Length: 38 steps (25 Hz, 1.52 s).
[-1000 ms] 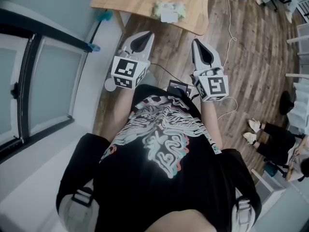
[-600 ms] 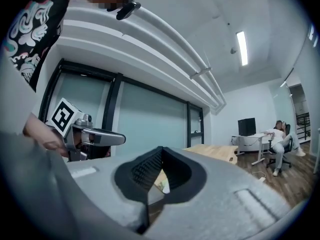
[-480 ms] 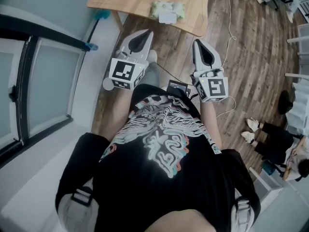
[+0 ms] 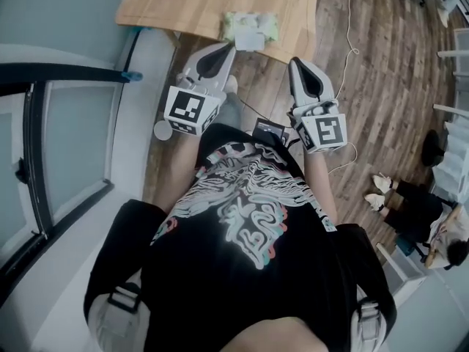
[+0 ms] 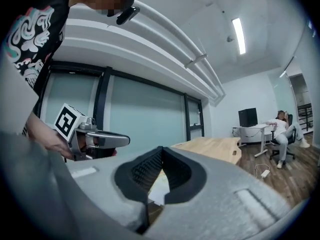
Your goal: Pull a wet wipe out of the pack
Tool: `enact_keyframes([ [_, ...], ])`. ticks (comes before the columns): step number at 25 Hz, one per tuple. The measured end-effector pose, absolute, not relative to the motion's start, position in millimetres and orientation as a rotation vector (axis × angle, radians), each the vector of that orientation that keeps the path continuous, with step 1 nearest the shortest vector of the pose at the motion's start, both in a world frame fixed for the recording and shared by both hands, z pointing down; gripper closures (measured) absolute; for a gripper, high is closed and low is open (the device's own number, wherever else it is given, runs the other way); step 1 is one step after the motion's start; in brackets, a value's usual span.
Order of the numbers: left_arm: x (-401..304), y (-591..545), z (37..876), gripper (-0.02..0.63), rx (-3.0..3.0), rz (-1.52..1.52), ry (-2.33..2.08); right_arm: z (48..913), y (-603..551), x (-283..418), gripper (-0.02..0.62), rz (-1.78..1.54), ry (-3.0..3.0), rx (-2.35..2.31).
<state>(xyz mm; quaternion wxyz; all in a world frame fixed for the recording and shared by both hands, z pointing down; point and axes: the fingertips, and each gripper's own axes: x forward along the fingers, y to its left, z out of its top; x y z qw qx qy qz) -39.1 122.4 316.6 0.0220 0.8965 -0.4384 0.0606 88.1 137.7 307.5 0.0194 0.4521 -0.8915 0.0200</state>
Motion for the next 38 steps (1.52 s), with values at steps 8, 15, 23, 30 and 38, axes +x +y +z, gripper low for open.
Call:
enact_keyframes([
  [8,-59,26,312,0.620,2.793,0.212,-1.376,301,48,75,0.597,0.074,-2.684,1.458],
  [15,-68,-31,324,0.620,2.804,0.271,-1.289,288,2,40,0.595,-0.139,-2.765,1.365],
  [23,-71,-71,335,0.620,2.870,0.323,-1.211,310,-44,32,0.596,0.006,-2.708,1.403],
  [30,-75,-92,342,0.620,2.849,0.319,-1.197,309,-58,37,0.596,0.014,-2.741,1.431],
  [38,-65,-94,357,0.620,2.778,0.374,-1.224,318,-59,45,0.596,0.035,-2.735,1.385],
])
